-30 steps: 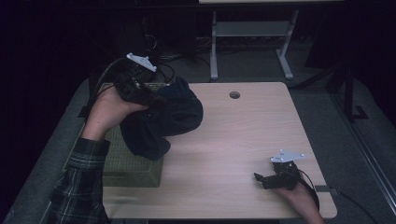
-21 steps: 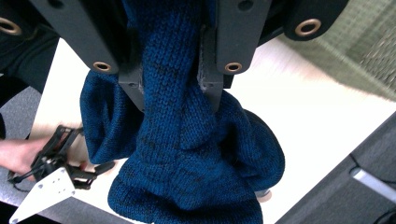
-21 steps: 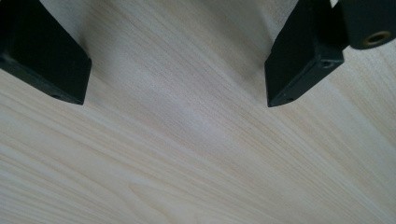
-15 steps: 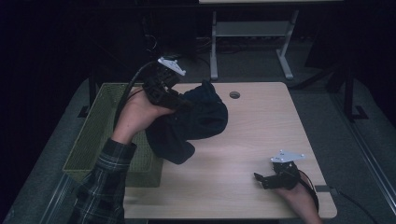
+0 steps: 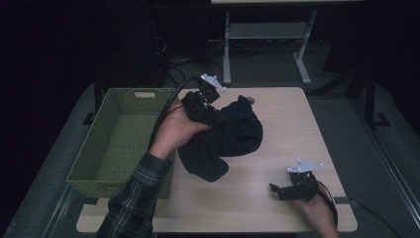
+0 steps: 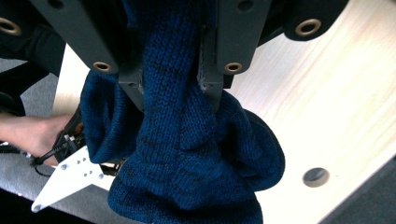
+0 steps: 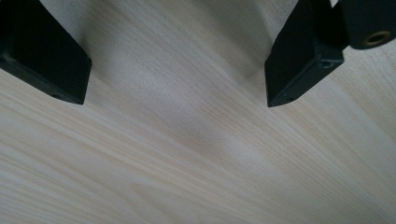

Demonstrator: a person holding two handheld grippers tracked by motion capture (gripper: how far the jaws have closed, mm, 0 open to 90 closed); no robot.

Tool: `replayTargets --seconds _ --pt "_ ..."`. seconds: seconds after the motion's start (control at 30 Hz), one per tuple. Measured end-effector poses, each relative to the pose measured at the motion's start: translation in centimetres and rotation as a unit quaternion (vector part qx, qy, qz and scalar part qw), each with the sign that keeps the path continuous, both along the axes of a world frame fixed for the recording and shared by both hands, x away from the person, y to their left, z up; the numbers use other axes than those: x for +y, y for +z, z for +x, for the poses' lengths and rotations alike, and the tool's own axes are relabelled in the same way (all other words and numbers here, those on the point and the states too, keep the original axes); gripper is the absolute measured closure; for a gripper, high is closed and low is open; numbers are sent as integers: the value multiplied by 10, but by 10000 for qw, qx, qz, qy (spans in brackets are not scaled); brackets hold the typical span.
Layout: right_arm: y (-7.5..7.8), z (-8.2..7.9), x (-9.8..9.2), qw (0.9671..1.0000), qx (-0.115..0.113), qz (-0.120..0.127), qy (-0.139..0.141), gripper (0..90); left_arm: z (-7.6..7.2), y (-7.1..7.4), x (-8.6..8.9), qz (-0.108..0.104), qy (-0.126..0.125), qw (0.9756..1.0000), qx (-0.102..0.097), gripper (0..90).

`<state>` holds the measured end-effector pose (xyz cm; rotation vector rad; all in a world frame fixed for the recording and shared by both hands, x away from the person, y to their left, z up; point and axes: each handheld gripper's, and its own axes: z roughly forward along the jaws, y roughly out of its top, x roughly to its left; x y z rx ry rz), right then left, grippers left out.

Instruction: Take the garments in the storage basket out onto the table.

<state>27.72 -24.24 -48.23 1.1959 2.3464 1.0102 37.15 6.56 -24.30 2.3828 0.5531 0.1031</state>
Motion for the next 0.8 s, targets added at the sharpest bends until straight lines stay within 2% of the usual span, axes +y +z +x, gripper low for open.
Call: replayTargets --seconds 0.27,0.33,0.43,0.53,0.8 --pt "0 0 0 10000 4 -4 6 69 -1 -28 -28 95 -167 9996 189 708" --pt "0 0 0 10000 4 -3 7 69 -1 -36 -34 21 -145 9997 217 709" --pt "0 0 0 10000 2 0 6 69 0 -48 -43 36 -141 9996 248 709" --pt "0 0 0 10000 -2 7 7 69 0 -63 -53 10 -143 9991 399 708" --pt "0 0 0 10000 6 6 19 69 4 -94 -68 129 -220 9984 501 707"
